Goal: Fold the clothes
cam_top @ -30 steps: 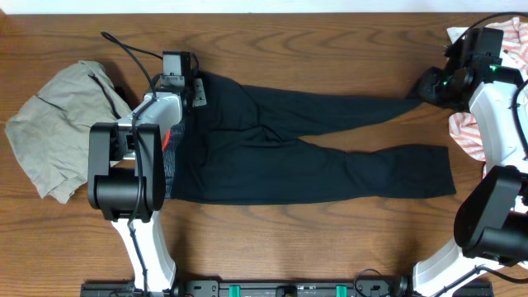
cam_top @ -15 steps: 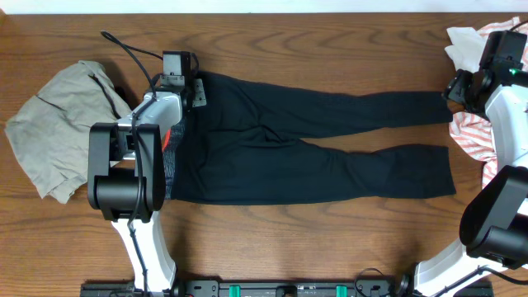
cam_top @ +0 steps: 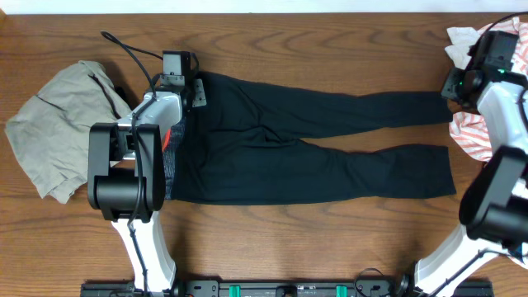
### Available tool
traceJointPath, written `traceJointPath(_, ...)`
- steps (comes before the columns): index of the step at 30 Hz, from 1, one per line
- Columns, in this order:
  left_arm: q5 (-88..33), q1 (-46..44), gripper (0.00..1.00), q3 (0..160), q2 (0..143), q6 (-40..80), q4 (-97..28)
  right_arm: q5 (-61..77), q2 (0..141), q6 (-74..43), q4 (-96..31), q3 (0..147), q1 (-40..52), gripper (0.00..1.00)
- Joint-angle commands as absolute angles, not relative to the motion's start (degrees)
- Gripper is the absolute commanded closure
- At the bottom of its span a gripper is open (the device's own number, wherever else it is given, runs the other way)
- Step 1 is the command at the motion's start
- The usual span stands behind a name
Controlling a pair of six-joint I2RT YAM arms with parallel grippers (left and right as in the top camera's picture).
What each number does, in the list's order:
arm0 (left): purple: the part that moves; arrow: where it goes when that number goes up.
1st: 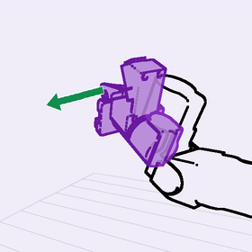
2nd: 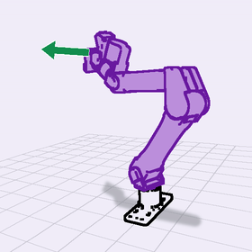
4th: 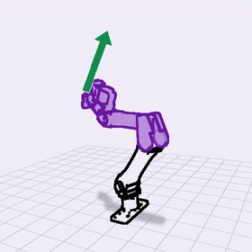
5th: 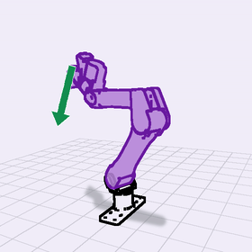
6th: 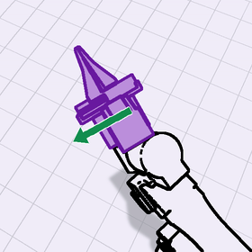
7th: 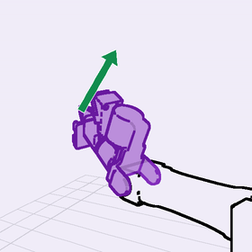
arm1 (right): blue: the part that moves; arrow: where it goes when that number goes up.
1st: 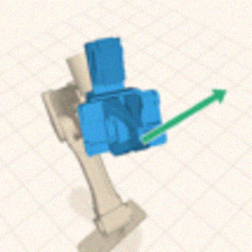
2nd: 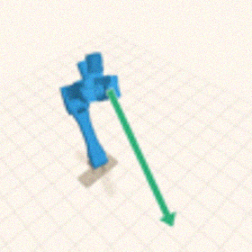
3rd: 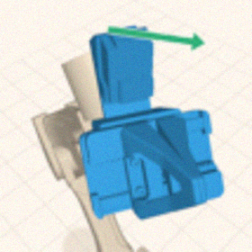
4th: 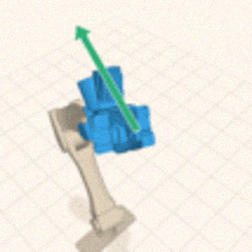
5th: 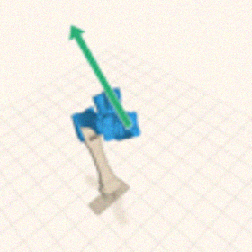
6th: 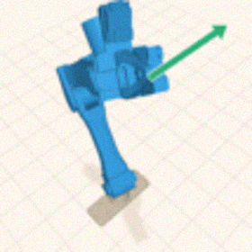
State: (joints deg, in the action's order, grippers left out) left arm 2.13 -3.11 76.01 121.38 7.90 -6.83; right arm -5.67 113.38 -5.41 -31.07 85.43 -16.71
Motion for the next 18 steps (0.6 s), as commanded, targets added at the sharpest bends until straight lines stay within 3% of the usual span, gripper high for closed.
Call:
traceJointPath(1, 1.1, -3.3, 0.7, 73.7, 124.5, 9.1, -9.6, -4.4, 118.5, -1.9, -27.8, 85.3, -16.6, 0.47)
traceJointPath(13, 1.1, -3.3, 0.7, 73.7, 124.5, 9.1, -9.8, -1.8, 127.3, -1.1, -19.9, 85.3, -16.6, 0.46)
traceJointPath(18, 1.1, -3.3, 0.7, 73.7, 124.5, 9.1, -9.8, 0.3, 128.6, -1.2, -18.2, 85.3, -16.5, 0.64)
